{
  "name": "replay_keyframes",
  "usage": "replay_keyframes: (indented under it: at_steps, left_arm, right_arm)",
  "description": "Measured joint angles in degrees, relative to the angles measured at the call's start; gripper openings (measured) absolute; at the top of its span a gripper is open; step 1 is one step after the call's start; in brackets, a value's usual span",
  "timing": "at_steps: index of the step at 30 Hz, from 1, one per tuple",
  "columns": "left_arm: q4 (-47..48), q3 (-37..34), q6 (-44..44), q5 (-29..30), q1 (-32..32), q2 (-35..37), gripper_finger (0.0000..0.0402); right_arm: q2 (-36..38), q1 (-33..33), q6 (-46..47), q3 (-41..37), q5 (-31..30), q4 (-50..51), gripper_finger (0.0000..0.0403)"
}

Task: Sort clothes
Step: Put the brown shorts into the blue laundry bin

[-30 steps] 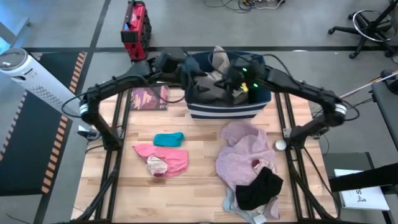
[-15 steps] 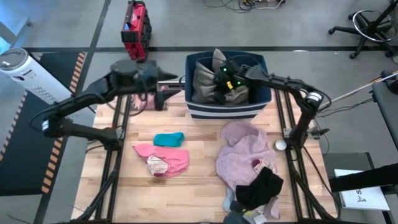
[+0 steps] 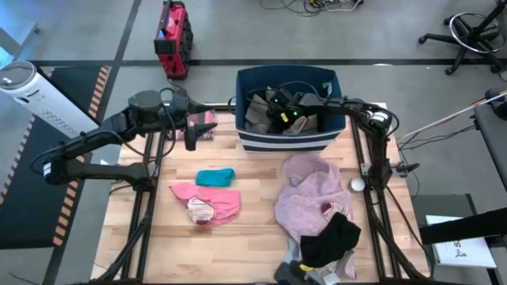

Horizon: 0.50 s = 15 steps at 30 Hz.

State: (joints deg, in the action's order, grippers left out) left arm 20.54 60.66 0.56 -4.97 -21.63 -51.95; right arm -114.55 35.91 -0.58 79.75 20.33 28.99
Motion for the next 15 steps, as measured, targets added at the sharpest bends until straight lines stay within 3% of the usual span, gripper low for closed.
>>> replay_keyframes:
  at_steps: [7,15]
  left_arm:
    - [-1.2,-0.1,0.0,0.0,0.0,-0.6,0.0285]
    - [-2.1,-0.1,-0.3,0.0,0.0,-0.5,0.0292]
  right_arm:
    - [0.8,-0.1,-1.0,-0.1,1.9,0.0,0.0000]
    - [13.3,-0.7,-4.0,-0.2,2.2,-1.1,0.0000]
